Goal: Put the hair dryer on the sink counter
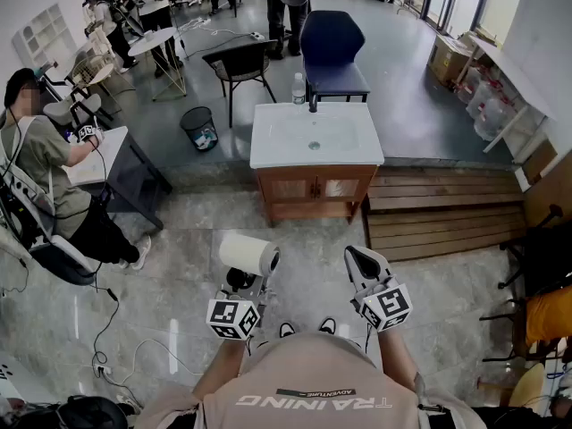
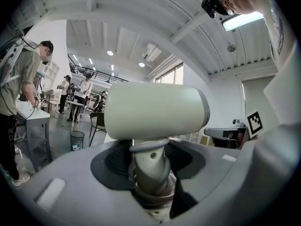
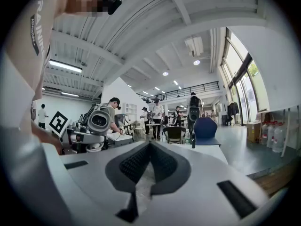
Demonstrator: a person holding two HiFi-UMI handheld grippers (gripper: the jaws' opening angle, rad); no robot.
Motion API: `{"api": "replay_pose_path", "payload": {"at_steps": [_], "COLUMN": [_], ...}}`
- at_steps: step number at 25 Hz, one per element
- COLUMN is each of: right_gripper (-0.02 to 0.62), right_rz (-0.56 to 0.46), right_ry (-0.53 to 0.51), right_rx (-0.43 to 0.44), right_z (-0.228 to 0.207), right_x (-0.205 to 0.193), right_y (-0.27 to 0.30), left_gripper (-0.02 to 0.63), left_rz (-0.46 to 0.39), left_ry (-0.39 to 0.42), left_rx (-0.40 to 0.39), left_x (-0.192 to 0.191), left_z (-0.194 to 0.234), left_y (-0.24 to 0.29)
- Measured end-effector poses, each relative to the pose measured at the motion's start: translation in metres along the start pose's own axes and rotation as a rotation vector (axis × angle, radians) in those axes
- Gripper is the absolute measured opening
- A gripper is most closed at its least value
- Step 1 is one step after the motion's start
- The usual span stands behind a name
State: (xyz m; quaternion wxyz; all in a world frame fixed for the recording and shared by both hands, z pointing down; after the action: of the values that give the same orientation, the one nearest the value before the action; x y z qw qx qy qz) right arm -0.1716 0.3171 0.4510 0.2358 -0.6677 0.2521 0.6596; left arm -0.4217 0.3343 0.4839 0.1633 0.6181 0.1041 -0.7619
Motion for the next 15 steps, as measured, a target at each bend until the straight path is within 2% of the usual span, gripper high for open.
{"api": "replay_pose_path", "payload": {"at_steps": [15], "right_gripper": [0.006], "right_rz": [-0.026], "right_ry": [-0.019], "right_rx": [-0.043], "right_z": [-0.002], "right_x": [0.01], "right_y": [0.008], "left_gripper": [0.215], "left_rz": [-0.009], "left_ry": [0.009], "left_rx": [-0.034], "left_x": [0.007], "left_z": [0.018], "left_y": [0.02]}}
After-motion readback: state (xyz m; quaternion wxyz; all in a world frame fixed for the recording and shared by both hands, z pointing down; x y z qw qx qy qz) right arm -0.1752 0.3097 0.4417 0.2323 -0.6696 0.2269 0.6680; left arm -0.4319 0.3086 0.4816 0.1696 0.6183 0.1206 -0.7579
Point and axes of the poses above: the fingertips, and each gripper's own axes: y forward along the fingers, z to its left, x out of its top, the point moved 4 cm from there along -y, backward along the fingers, and after that the axes turned 4 degrees about -z, right-handed, at the moved point
